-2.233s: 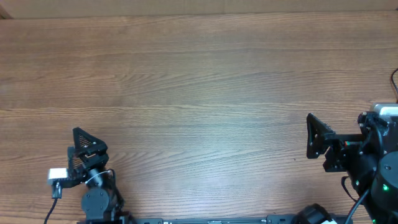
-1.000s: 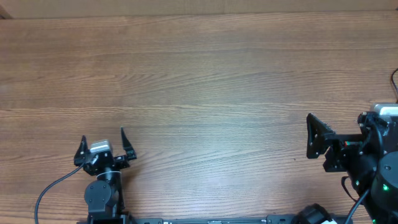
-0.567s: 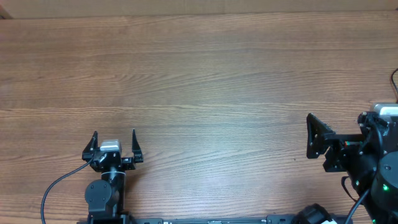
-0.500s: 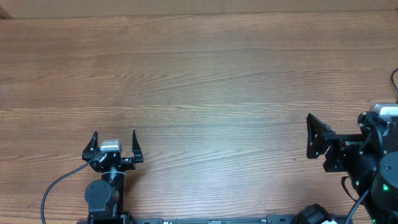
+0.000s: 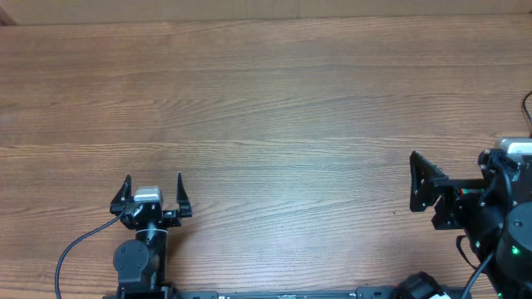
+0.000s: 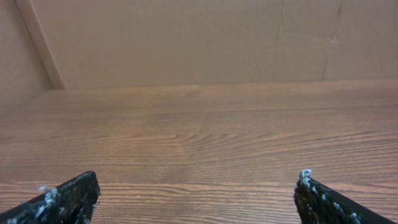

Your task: Untangle cables

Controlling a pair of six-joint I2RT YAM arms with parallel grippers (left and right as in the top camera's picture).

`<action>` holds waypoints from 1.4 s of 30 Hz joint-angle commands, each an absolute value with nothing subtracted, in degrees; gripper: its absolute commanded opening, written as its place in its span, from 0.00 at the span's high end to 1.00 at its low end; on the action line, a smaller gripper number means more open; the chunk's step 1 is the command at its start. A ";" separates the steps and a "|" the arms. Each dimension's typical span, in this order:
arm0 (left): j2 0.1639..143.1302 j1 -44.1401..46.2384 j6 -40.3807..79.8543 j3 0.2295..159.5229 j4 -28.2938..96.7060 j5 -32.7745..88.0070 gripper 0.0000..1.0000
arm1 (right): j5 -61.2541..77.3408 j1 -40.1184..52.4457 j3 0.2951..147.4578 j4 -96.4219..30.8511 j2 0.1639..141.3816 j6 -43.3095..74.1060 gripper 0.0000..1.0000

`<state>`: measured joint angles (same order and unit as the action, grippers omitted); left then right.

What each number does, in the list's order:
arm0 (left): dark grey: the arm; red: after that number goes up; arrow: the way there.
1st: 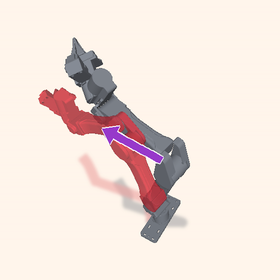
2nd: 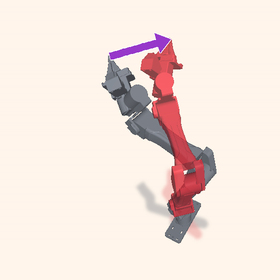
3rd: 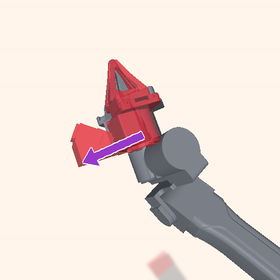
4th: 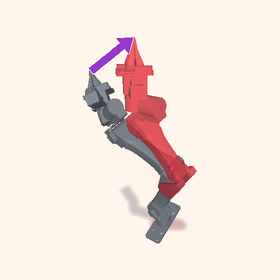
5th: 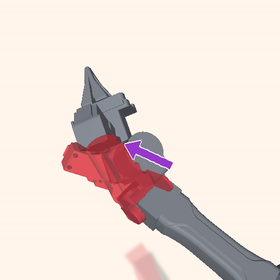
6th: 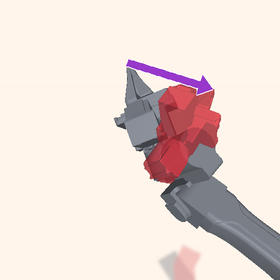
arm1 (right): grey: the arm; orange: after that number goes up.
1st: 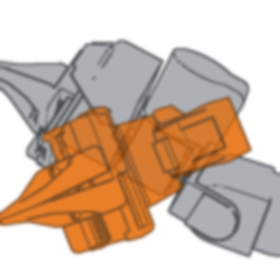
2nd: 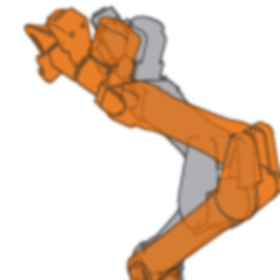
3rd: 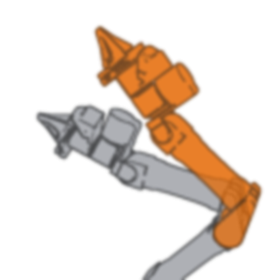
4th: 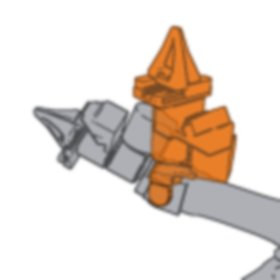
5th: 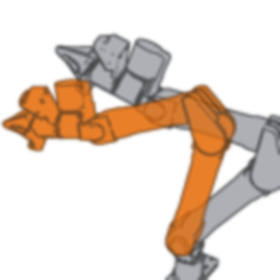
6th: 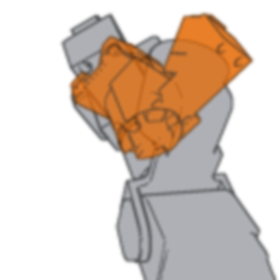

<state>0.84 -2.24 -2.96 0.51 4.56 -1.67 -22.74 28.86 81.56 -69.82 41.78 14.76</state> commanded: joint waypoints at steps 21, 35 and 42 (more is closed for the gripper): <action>0.25 -1.56 -2.15 0.40 4.64 -0.80 0.01 | -25.34 28.53 81.38 -77.08 41.63 14.61 0.00; 0.25 -1.56 -2.15 0.40 4.64 -0.78 0.00 | -28.01 21.89 49.06 -44.34 30.44 14.59 0.00; 0.25 -1.56 -2.15 0.40 4.62 -0.80 0.00 | -23.68 13.87 22.48 -9.69 17.04 14.57 0.00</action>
<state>0.84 -2.24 -2.96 0.51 4.60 -1.48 -26.17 17.06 29.74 -15.14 21.78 14.74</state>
